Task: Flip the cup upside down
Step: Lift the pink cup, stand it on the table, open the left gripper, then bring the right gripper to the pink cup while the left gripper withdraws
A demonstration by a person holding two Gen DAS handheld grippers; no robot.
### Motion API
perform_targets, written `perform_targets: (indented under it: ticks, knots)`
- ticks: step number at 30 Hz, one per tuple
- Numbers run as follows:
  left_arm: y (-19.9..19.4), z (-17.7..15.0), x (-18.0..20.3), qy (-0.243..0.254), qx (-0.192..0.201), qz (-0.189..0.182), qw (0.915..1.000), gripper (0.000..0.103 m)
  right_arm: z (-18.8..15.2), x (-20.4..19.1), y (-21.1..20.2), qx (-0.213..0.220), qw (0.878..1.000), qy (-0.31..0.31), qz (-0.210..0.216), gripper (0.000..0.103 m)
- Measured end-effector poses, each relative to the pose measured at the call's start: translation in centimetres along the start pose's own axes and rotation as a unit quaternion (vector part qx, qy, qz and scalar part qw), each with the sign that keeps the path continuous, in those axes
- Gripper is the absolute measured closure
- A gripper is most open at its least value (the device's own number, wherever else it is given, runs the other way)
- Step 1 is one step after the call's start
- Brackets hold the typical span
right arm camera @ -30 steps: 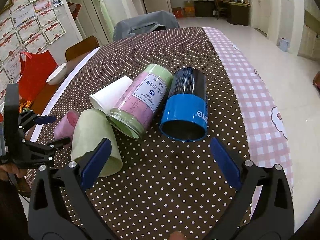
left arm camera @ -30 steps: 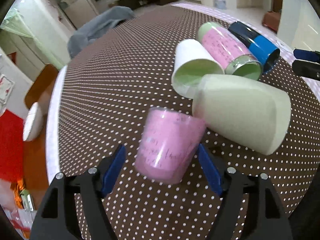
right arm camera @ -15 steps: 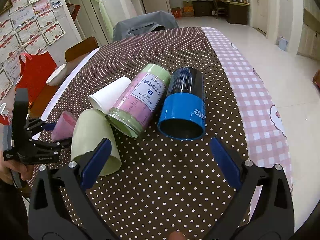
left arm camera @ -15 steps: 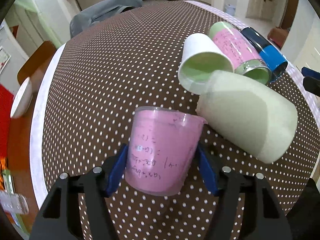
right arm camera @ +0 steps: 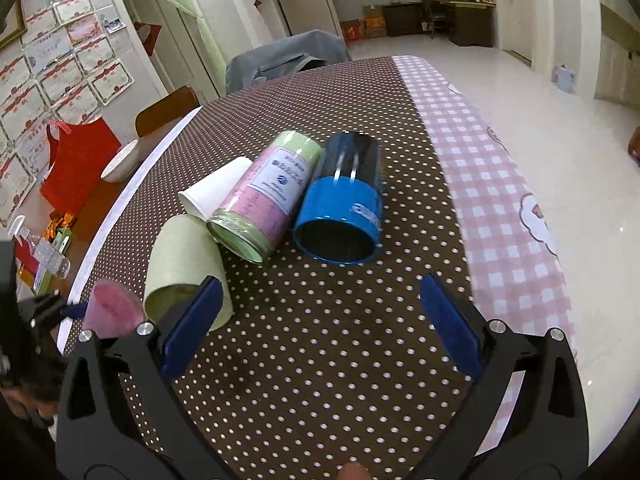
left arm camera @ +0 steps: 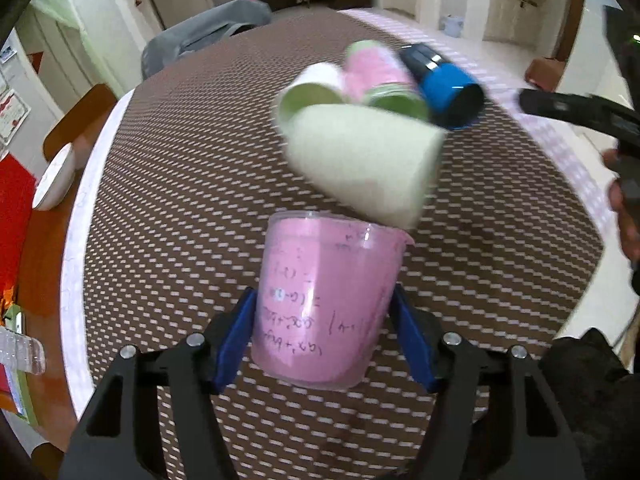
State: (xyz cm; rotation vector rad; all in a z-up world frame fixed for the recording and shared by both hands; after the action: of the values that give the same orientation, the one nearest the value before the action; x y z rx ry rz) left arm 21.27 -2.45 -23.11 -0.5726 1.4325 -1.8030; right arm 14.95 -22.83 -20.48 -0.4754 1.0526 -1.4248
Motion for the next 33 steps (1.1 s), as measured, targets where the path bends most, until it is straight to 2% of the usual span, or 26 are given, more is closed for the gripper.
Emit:
perform_targets:
  ticks: [9,16,20,22,24,33]
  knots:
    - [-0.9,0.3,7.5,0.022,0.021,-0.05,0.9983,0.037,-0.4,2.1,-1.3,0.011,1.0,0.015,0.001,0.006]
    - [1.4,1.4,10.8,0.045,0.008,-0.074,0.9962,0.037,-0.5,2.9,-1.8,0.015,1.0,0.02,0.002,0.006]
    - [2.1,1.7,11.3,0.047,0.006,-0.056,0.9973,0.036,-0.4,3.0,-2.1,0.016,1.0,0.018,0.0,0.006]
    - [1.6,1.6,11.5,0.048,0.015,-0.05,0.9975,0.031,-0.3,2.9,-2.1,0.015,1.0,0.017,0.001,0.006]
    - [1.0,1.3,11.6,0.046,0.023,-0.045,0.9977,0.031,-0.3,2.8,-2.1,0.015,1.0,0.016,0.004,0.006]
    - [-1.5,0.0,10.6,0.029,0.05,-0.016,0.9982,0.031,0.2,0.9,-1.7,0.002,0.999,0.003,0.044,0.006]
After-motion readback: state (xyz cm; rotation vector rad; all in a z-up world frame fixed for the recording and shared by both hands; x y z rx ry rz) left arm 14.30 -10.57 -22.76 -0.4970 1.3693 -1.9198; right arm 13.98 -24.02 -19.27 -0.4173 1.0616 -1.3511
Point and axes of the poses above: each gripper's, at about its wrist camera, not at the fingertips, and y roughly the way its jaws point, x to its right, z to its top, the point moved 7 cm from there along y, roughly the way its jaws point, and after that the axes turned 11 degrees about -x, right-handed, at the moved point
